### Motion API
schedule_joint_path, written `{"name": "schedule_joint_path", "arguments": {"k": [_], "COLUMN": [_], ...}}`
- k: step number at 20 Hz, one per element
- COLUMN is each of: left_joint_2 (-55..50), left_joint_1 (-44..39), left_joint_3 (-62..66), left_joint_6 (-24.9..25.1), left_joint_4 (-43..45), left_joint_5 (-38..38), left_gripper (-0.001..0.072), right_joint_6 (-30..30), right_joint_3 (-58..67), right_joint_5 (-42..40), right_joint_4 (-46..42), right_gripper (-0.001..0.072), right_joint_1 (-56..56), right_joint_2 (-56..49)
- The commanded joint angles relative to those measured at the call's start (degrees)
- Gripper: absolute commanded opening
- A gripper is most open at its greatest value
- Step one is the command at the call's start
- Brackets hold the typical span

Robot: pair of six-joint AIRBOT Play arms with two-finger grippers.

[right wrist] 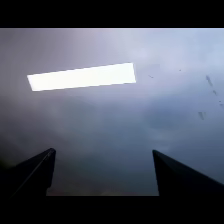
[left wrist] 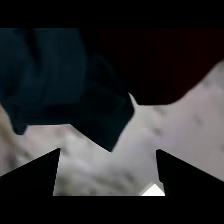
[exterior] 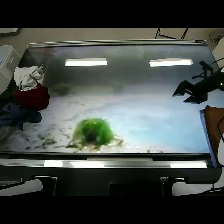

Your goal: Fold the clothes and pants, and hang the long-sleeved shirts on hangers.

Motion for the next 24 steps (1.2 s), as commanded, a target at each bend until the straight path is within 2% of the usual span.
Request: {"name": "schedule_joint_path", "arguments": {"k": [1, 4, 5, 8, 12, 13, 14, 15, 18, 22, 24], "left_joint_2": [0.44, -0.33, -1.46, -6.91, -10.29, -10.40, -10.23, -9.57, -2.34, 19.41, 31.04], "left_joint_1": [10.16, 11.23, 11.17, 11.17, 11.08, 11.13, 11.17, 11.10, 9.44, 3.78, -2.29], "left_joint_3": [-5.03, -9.09, -9.73, -9.84, -9.86, -9.86, -9.84, -9.84, -9.84, -9.84, -9.84], "left_joint_6": [-0.66, 2.58, 3.76, 7.89, 7.89, 7.96, 7.98, 8.37, 9.14, 2.21, 2.08], "left_joint_4": [-0.96, -3.58, -5.68, -12.15, -12.50, -12.48, -12.48, -12.55, -12.61, -13.18, -13.18], "left_joint_5": [8.92, 22.67, 24.96, 25.03, 24.52, 24.68, 24.15, 23.32, 25.38, 37.90, 41.38], "left_gripper": [0.0711, 0.0711, 0.0710, 0.0710, 0.0703, 0.0543, 0.0152, 0.0025, 0.0025, 0.0025, 0.0025], "right_joint_6": [1.01, 3.54, 4.46, 6.91, 7.54, 7.54, 7.76, 7.96, 7.93, 7.89, 7.67], "right_joint_3": [-0.63, -0.63, -0.63, -0.63, -0.63, -0.63, -0.63, -0.63, -0.63, -0.63, -0.63], "right_joint_5": [1.46, 1.51, 1.49, 1.79, 5.97, 6.58, 6.71, 7.10, 7.02, 7.04, 7.02], "right_joint_4": [5.29, 5.70, 5.70, 5.75, 6.12, 6.12, 6.16, 6.19, 6.16, 6.16, 6.16], "right_gripper": [0.0692, 0.0692, 0.0692, 0.0692, 0.0692, 0.0692, 0.0692, 0.0692, 0.0691, 0.0691, 0.0691], "right_joint_1": [0.07, 0.07, 0.07, 0.07, 0.07, 0.07, 0.07, 0.07, 0.07, 0.07, 0.07], "right_joint_2": [-0.02, -0.02, -0.02, -0.02, 0.17, 0.33, 0.57, 0.92, 2.60, 4.94, 6.08]}}
